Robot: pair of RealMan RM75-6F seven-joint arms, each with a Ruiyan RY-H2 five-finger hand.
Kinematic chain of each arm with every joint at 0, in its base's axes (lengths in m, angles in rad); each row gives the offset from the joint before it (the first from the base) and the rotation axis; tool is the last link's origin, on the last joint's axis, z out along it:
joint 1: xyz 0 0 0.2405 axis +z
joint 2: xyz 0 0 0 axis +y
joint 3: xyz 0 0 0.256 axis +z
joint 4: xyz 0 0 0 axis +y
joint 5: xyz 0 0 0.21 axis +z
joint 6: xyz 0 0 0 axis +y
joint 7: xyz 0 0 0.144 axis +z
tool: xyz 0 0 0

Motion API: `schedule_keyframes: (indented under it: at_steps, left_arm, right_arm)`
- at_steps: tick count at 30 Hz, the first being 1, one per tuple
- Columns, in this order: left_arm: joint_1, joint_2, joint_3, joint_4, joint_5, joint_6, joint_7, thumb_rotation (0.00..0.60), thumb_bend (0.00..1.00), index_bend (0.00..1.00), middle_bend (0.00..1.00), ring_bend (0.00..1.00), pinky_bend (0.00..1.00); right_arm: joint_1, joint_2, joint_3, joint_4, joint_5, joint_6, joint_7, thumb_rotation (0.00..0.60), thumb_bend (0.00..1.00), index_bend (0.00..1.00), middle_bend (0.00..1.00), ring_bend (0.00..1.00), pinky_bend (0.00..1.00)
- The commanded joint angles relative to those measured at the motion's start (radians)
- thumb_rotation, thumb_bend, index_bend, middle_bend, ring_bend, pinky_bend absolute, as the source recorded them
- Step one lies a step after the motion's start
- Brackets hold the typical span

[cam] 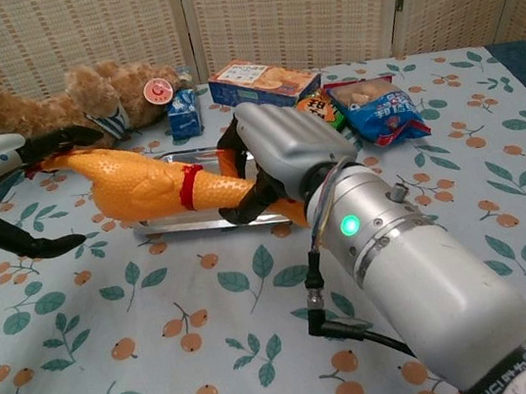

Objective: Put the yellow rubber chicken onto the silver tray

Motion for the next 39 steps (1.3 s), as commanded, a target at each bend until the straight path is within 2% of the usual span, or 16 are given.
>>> schedule_keyframes:
  at_steps: [1, 7, 11, 19, 26, 34, 39]
  left_arm:
    - [-0.001, -0.006, 0.010, 0.032, 0.021, 0.013, 0.013, 0.600, 0.27, 0.00, 0.00, 0.00, 0.08]
    - [-0.006, 0.016, 0.032, 0.049, 0.037, -0.006, 0.023, 0.600, 0.27, 0.00, 0.00, 0.00, 0.08]
    - [-0.010, 0.038, 0.031, 0.051, 0.030, -0.030, -0.023, 0.600, 0.28, 0.00, 0.00, 0.00, 0.06]
    - [-0.002, 0.069, 0.014, 0.080, 0.075, -0.005, -0.129, 0.600, 0.28, 0.00, 0.00, 0.00, 0.06]
    - [-0.031, 0.121, 0.031, 0.041, 0.043, -0.088, -0.104, 0.600, 0.29, 0.00, 0.00, 0.00, 0.03]
    - [-0.034, 0.119, 0.041, 0.015, 0.049, -0.091, -0.095, 0.600, 0.29, 0.00, 0.00, 0.00, 0.03]
    - [-0.057, 0.105, 0.038, -0.013, 0.010, -0.123, -0.068, 0.600, 0.29, 0.00, 0.00, 0.00, 0.04]
  right_arm:
    - [0.001, 0.001, 0.002, -0.001, -0.003, 0.002, 0.001, 0.600, 0.24, 0.89, 0.56, 0.55, 0.67]
    - [-0.003, 0.021, 0.006, -0.030, 0.000, 0.001, 0.001, 0.600, 0.24, 0.89, 0.56, 0.55, 0.67]
    - [-0.008, 0.055, 0.013, -0.076, 0.030, -0.020, -0.006, 0.600, 0.24, 0.89, 0.56, 0.56, 0.67]
    - [-0.017, 0.096, -0.007, -0.129, 0.049, -0.019, -0.028, 0.600, 0.24, 0.89, 0.56, 0.56, 0.67]
    - [0.003, 0.077, 0.004, -0.119, 0.073, -0.027, -0.038, 0.600, 0.24, 0.89, 0.56, 0.55, 0.67]
    - [0.019, 0.048, 0.017, -0.105, 0.075, -0.013, -0.041, 0.600, 0.24, 0.89, 0.56, 0.55, 0.67]
    - [0.048, -0.003, 0.037, -0.065, 0.081, -0.005, -0.048, 0.600, 0.24, 0.89, 0.56, 0.56, 0.67]
